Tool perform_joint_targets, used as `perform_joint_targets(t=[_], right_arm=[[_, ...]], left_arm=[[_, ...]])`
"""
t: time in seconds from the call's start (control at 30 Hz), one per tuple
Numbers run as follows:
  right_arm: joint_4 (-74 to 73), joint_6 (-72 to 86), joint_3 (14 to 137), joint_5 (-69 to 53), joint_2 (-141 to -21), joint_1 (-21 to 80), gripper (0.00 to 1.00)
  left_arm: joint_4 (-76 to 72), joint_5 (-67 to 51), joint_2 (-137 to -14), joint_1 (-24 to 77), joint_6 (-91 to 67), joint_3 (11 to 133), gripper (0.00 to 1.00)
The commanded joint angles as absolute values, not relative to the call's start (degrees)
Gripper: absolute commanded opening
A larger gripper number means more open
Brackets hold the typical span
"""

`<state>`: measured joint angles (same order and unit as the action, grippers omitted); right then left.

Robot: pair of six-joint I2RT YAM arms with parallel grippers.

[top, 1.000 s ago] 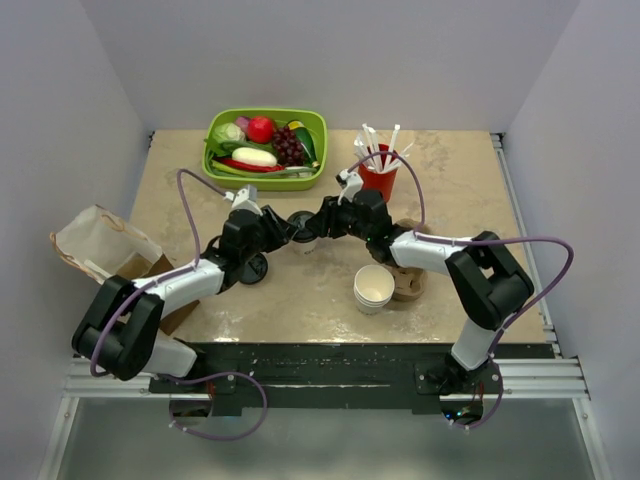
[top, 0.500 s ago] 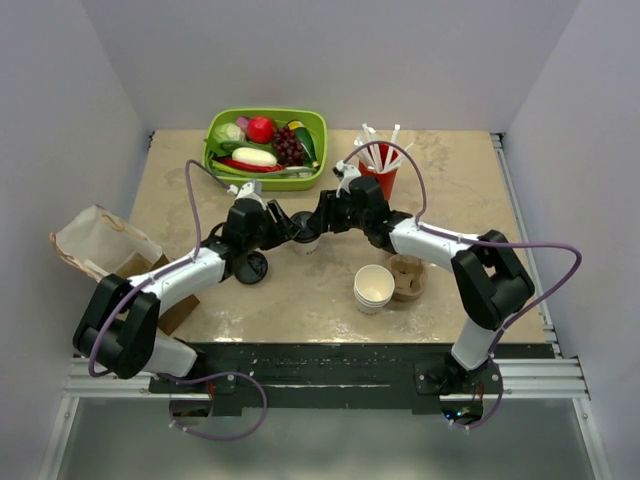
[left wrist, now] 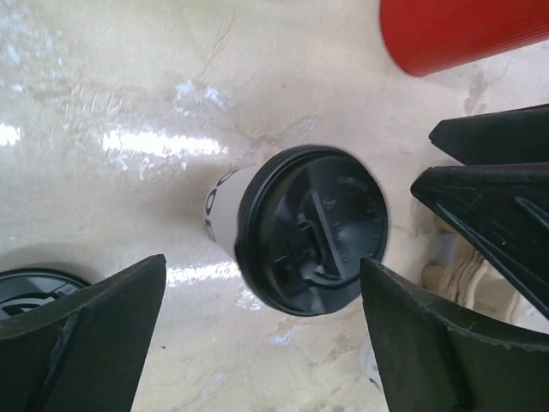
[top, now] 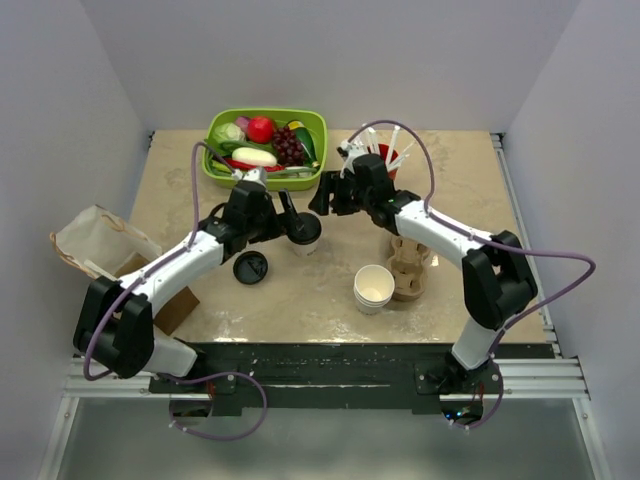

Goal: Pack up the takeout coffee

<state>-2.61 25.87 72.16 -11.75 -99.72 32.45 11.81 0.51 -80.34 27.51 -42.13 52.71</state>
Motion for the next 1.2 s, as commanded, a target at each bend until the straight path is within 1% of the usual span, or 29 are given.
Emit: perform_joint_targets(t=[0.0,0.03,0.1,0.13,0.17,0.2,0.33,0.43,0.47,0.57,0.63,0.7,0.87,1.07,1.17], right_arm=[[-0.80,24.44,76.90,-12.57,-91.42,32.43,0.70],[-0.27,24.26,76.82,-12.13,-89.93,31.91,0.76],[2.87,25.13,75.50,-13.18,-84.85,30.68,0.84],[3.77,25.66,74.98,-15.01,-83.25,28.41,0.92],[4.91,26.27,73.40,-15.81,-81.41,27.08,0.97],[7.18,26.98,72.34,-16.60,-78.17,25.77,0.98],[6.34,25.76,68.30,-13.72,-70.85,19.53,0.98],[0.19,22.24,66.54,-4.07,-66.29,19.07,0.98],[-2.61,22.15,65.75,3.44,-65.14,19.07,0.98],[-11.58,25.13,63.82,16.12,-61.79,18.98,0.98],[-17.91,27.59,63.02,20.81,-60.39,18.98,0.98],[-20.82,26.30,61.27,22.06,-58.37,18.90,0.98],[-21.88,23.12,57.40,18.46,-54.24,18.98,0.98],[-26.97,26.80,55.55,22.58,-53.35,18.98,0.98],[-29.87,29.70,53.88,23.47,-54.40,18.90,0.95]], left_arm=[[16.25,2.63,-76.13,27.69,-38.32,61.95,1.00],[17.13,3.94,-75.24,27.60,-38.15,62.66,1.00],[18.27,6.49,-71.74,27.60,-38.14,63.98,1.00],[18.89,7.55,-70.50,27.60,-38.32,64.25,1.00],[19.33,8.78,-69.18,27.60,-38.41,64.34,1.00],[20.12,10.96,-66.65,27.60,-38.76,64.07,0.99],[23.37,12.65,-62.23,27.51,-40.43,62.58,1.00],[27.77,15.55,-60.30,27.51,-41.83,61.62,1.00],[28.38,16.08,-59.86,27.51,-42.01,61.00,1.00],[28.74,16.79,-57.84,27.51,-42.80,57.66,1.00],[29.53,16.53,-57.74,27.51,-43.15,56.34,1.00],[30.93,16.26,-57.83,27.51,-43.07,55.99,1.00],[32.25,16.26,-57.83,27.51,-43.07,56.51,1.00],[34.45,17.58,-58.45,27.51,-42.89,57.57,1.00],[34.63,17.75,-58.71,27.51,-43.24,57.13,1.00]])
